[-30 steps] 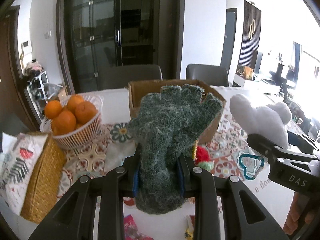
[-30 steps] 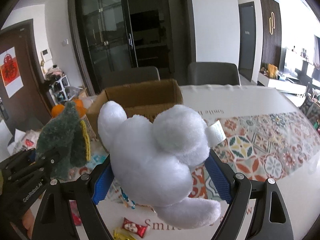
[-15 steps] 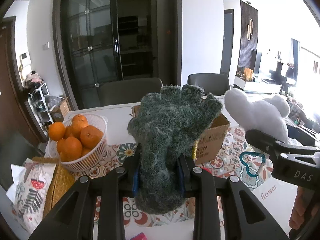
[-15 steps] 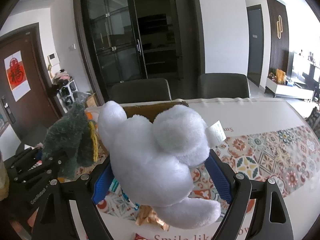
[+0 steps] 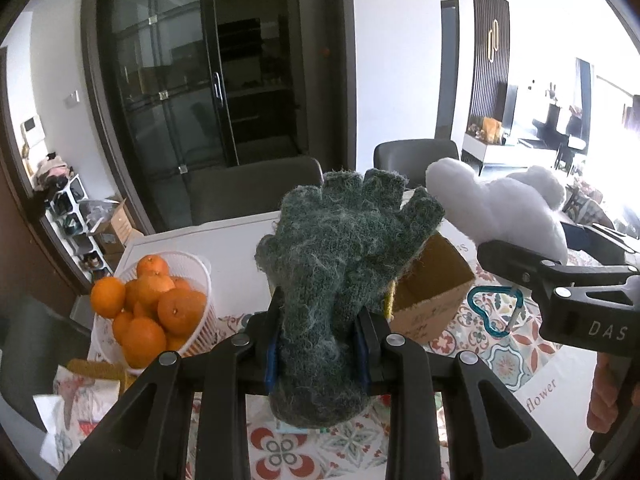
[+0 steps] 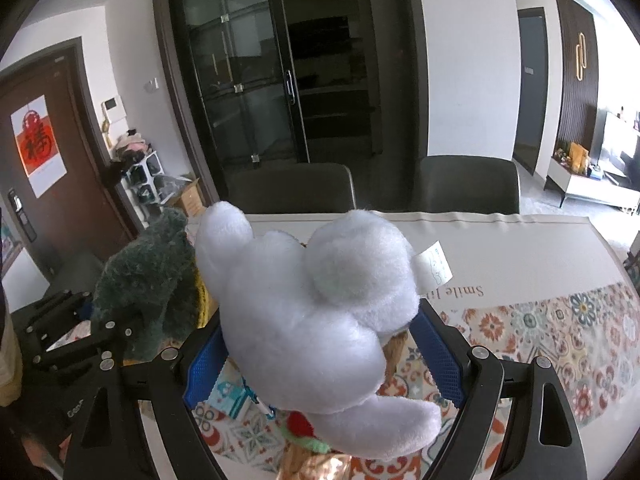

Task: Organize soft objects
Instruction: 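Lift both held items and carry them over the cardboard box, then open both tools to drop the plush and glove into the box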

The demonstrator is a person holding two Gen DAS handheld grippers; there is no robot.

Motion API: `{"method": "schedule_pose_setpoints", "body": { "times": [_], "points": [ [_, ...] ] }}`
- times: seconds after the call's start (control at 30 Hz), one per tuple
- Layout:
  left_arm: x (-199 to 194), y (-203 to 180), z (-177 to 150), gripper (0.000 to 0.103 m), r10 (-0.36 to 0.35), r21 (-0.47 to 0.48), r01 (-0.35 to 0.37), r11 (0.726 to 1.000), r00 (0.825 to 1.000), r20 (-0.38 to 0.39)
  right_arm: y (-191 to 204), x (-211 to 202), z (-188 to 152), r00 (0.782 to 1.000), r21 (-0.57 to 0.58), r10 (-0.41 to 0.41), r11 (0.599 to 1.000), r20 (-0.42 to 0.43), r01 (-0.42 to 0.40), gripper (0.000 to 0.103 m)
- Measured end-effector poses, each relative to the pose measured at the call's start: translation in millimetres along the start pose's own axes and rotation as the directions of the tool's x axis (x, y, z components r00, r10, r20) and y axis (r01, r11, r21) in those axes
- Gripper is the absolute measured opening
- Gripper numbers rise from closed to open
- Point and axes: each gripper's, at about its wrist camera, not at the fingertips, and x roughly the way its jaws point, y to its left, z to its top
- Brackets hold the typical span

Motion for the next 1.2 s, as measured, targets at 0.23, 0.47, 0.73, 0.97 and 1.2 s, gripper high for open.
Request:
{"method": "schedule_pose_setpoints", "body": {
  "times": [0.23,0.47,0.73,0.97,1.2],
  "points": [
    [27,6,19,0.03,-0.016,0.018,0.017,1.0,0.998,-0.059,-4,32,23,0.997,-0.014,0.025,1.0,-0.072,-0.026,0.087],
    [63,8,34,0.031,-0.035,0.031,0.04,0.999,0.99,-0.138,-13,78,42,0.983,0.001,0.061,0.998,-0.173,-0.062,0.087],
    [103,16,40,0.032,-0.074,0.004,0.076,0.997,0.976,-0.207,-25,125,44,0.965,0.056,0.097,0.995,-0.245,-0.085,0.087],
    [133,17,37,0.035,-0.097,-0.015,0.096,0.995,0.963,-0.254,-30,162,39,0.944,0.089,0.124,0.991,-0.305,-0.102,0.087],
    [142,13,36,0.063,-0.077,0.017,0.084,0.996,0.966,-0.246,-34,182,30,0.923,0.115,0.125,0.989,-0.364,-0.089,0.09]
  ]
}}
